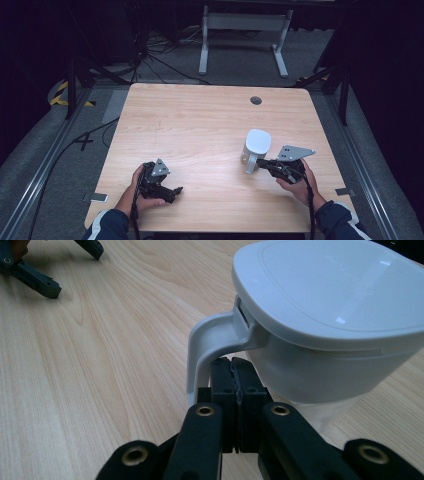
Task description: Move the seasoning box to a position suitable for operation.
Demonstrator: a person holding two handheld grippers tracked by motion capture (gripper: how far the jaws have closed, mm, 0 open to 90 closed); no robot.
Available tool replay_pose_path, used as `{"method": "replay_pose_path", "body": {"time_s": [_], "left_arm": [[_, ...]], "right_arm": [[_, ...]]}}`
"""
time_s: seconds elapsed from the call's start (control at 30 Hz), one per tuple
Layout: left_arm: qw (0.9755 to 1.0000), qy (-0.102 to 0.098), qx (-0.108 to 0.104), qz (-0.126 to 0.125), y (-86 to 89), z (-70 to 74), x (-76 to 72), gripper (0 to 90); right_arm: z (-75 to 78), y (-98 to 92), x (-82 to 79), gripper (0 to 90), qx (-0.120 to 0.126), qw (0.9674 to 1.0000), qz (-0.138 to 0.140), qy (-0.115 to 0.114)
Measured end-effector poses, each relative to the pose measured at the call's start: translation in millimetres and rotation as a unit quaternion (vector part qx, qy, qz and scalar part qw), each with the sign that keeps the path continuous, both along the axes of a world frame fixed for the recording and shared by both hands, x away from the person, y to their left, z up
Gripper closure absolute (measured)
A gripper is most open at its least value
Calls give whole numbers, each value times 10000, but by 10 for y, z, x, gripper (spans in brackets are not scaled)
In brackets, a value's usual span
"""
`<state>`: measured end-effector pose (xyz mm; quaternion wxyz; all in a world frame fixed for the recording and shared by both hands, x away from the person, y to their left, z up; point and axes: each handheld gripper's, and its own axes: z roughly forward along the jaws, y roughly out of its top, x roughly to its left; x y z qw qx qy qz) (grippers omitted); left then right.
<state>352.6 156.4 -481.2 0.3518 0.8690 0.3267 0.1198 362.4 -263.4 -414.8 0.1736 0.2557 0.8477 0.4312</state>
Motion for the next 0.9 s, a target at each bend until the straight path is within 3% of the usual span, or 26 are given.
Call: {"method": "replay_pose_path", "body": {"time_s": [0.9], "left_arm": [[10000, 1, 10, 2, 0, 1, 0, 1]], "right_arm": [[66, 483, 114, 893, -96, 9997, 45, -237]]}}
